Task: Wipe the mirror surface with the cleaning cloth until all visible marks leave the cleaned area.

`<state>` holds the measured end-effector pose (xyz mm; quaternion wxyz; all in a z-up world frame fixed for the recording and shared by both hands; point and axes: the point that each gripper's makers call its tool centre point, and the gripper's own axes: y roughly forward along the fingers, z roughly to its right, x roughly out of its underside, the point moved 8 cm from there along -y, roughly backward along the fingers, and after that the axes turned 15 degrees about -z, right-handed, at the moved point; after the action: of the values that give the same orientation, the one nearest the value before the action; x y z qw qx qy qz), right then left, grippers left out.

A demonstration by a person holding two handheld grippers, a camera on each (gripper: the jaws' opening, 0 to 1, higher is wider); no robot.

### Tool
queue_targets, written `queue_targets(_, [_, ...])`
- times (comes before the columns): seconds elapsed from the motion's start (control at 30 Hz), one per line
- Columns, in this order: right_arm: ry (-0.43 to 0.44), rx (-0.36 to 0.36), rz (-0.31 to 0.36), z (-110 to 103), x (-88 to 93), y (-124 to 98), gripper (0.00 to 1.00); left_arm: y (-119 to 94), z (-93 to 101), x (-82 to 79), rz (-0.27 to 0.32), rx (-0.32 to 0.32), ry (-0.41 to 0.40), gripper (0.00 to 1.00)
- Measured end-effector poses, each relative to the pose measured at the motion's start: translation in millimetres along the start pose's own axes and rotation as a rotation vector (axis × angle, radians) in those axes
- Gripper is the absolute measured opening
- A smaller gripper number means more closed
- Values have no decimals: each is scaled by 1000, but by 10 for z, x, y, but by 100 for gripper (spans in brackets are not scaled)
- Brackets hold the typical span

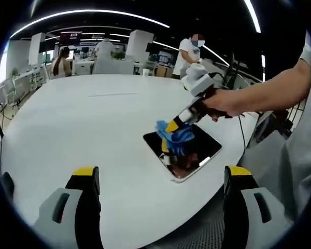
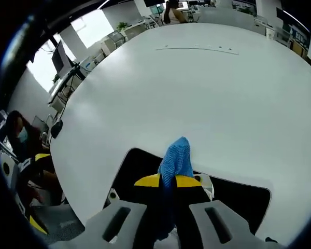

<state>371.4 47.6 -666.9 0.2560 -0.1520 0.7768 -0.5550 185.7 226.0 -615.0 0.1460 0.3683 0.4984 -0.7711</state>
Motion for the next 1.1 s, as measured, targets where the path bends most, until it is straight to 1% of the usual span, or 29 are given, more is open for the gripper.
queue_targets(0.17, [-14,-10,-9,-95,-52,38,3,28,8,-1,-3,3,13,99])
queue_targets(0.5, [-27,-31,-17,-250,-144,110,3,34,-26,38,5,-4,5,99])
queue_targets(0.7, [-43,-44,-19,-306,-171,133,3,65,21,24,4,7,19,99])
queue_targets(0.83, [-35,-56,-24,-349,-188,149,3,82,47,48,-5,10,17,99])
queue_targets(0.97, [-64,-49,-22,-408,-193,164,3,94,40,80,-10,13,13,99])
queue_targets(1.1, [-64,-48,-26,-399,-208,168,3,89,39,62,-5,18,10,99])
